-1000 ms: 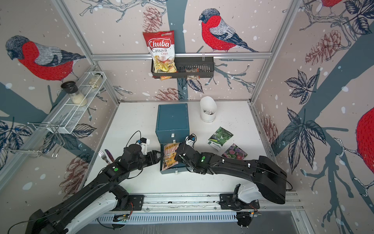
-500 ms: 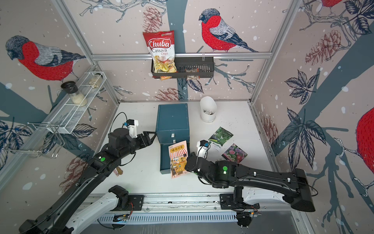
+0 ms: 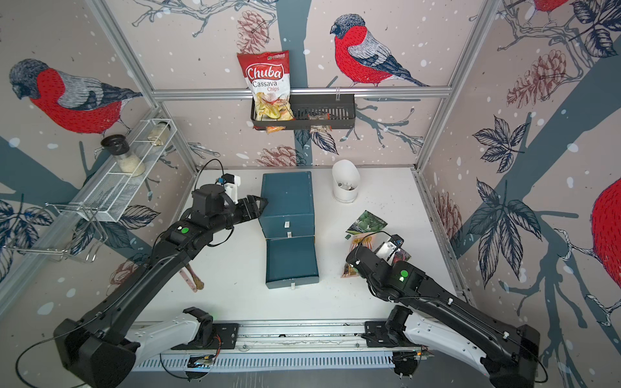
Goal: Take the seed bags out of the drawer
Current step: Adjust the seed packet at the center of the board.
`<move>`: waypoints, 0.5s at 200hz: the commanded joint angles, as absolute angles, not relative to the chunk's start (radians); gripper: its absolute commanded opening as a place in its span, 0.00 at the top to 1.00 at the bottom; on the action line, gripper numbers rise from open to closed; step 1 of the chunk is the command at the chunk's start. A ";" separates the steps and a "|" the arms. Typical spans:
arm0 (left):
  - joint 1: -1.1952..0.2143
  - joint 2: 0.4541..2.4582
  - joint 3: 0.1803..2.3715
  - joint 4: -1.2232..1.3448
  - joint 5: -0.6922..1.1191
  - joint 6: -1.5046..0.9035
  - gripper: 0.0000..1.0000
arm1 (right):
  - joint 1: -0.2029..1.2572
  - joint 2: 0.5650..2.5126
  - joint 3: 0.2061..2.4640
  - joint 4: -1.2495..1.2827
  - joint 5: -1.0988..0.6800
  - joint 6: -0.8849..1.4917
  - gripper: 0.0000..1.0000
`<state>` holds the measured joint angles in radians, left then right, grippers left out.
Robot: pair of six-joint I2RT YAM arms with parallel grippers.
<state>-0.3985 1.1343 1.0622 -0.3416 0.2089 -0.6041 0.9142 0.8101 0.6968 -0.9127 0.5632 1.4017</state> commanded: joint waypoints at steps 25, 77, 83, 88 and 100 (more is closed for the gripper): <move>-0.372 1.170 1.082 -0.331 0.216 -0.563 0.28 | 0.719 0.827 0.565 -0.754 0.348 1.265 1.00; -0.356 1.193 1.059 -0.319 0.214 -0.555 0.29 | 0.598 0.858 0.466 -0.598 0.247 1.221 1.00; -0.354 1.198 1.059 -0.318 0.216 -0.555 0.29 | 0.589 0.872 0.472 -0.591 0.245 1.215 1.00; -0.355 1.200 1.059 -0.317 0.217 -0.555 0.29 | 0.583 0.886 0.481 -0.591 0.245 1.208 1.00; -0.353 1.203 1.058 -0.316 0.219 -0.554 0.29 | 0.577 0.912 0.509 -0.601 0.244 1.201 1.00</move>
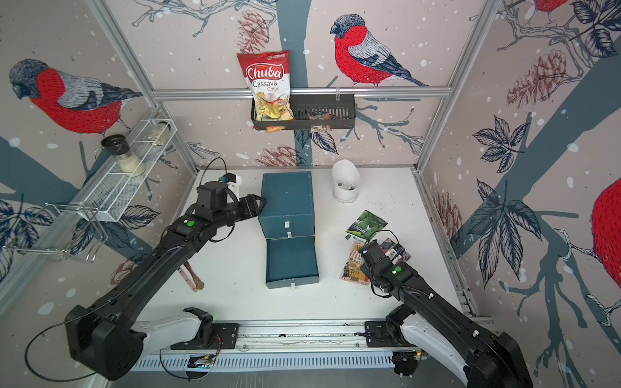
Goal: Take the seed bags out of the drawer
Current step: Adjust the seed packet at the center of the board.
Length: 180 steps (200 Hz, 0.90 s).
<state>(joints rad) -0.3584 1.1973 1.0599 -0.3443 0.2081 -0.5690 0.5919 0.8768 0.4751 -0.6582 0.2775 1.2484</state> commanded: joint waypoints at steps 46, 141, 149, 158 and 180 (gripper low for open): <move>-0.348 1.210 1.056 -0.309 0.222 -0.548 0.29 | 0.755 0.914 0.532 -0.628 0.272 1.337 1.00; -0.345 1.236 1.048 -0.298 0.233 -0.551 0.30 | 0.682 0.896 0.503 -0.654 0.307 1.380 1.00; -0.345 1.239 1.048 -0.299 0.234 -0.547 0.30 | 0.642 0.899 0.506 -0.641 0.301 1.352 1.00; -0.345 1.244 1.049 -0.302 0.232 -0.543 0.30 | 0.604 0.908 0.514 -0.624 0.293 1.321 1.00; -0.346 1.258 1.054 -0.306 0.235 -0.536 0.30 | 0.544 0.948 0.535 -0.600 0.288 1.267 1.00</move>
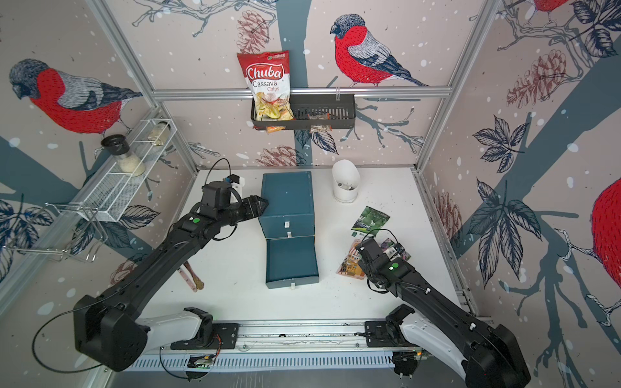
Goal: Take the seed bags out of the drawer
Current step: Adjust the seed packet at the center of the board, then place the seed packet at the center of the board.
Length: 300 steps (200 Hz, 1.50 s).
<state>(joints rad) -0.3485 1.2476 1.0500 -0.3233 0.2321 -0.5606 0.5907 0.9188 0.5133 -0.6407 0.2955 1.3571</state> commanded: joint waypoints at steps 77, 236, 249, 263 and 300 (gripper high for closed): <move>-0.341 1.269 1.057 -0.299 0.229 -0.531 0.30 | 0.601 1.039 0.482 -0.415 0.196 1.241 1.00; -0.339 1.373 1.143 -0.282 0.232 -0.523 0.27 | 1.423 1.012 0.693 -0.512 0.710 1.299 0.18; -0.339 1.393 1.141 -0.281 0.244 -0.513 0.29 | 1.570 1.048 0.681 -0.438 0.763 1.290 0.19; -0.340 1.411 1.133 -0.275 0.266 -0.515 0.36 | 1.657 1.119 0.683 -0.388 0.783 1.298 0.18; -0.371 1.412 1.082 -0.269 0.269 -0.522 0.52 | 1.662 1.326 0.683 -0.206 0.737 1.285 0.20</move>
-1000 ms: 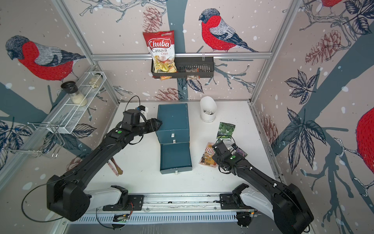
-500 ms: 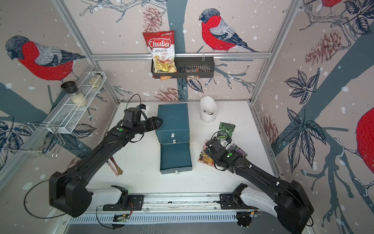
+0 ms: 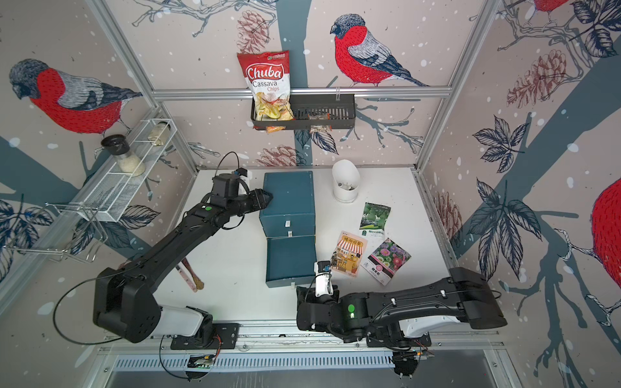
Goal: Take the seed bags out of the drawer
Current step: Place the seed packet at the center of the board, then close the drawer in the storage box.
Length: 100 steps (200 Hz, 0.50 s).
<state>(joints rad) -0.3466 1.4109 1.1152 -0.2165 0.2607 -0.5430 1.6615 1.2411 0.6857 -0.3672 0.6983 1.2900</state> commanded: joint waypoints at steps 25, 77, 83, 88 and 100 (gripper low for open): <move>-0.401 1.397 1.045 -0.282 0.244 -0.513 0.54 | 1.605 1.397 0.696 -0.091 0.692 1.210 0.27; -0.413 1.342 1.003 -0.320 0.178 -0.476 0.55 | 1.486 1.471 0.671 0.087 0.531 1.129 0.34; -0.413 1.339 0.983 -0.324 0.175 -0.472 0.55 | 1.481 1.478 0.678 0.089 0.522 1.121 0.35; -0.413 1.335 0.979 -0.327 0.175 -0.470 0.55 | 1.477 1.486 0.684 0.090 0.519 1.116 0.35; -0.413 1.329 0.971 -0.330 0.177 -0.463 0.55 | 1.472 1.500 0.698 0.091 0.521 1.102 0.35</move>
<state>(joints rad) -0.4080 1.3308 0.9970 -0.1184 0.2008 -0.5152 1.4811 1.4776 0.6750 0.0257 0.5571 1.1530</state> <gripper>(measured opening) 0.451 0.652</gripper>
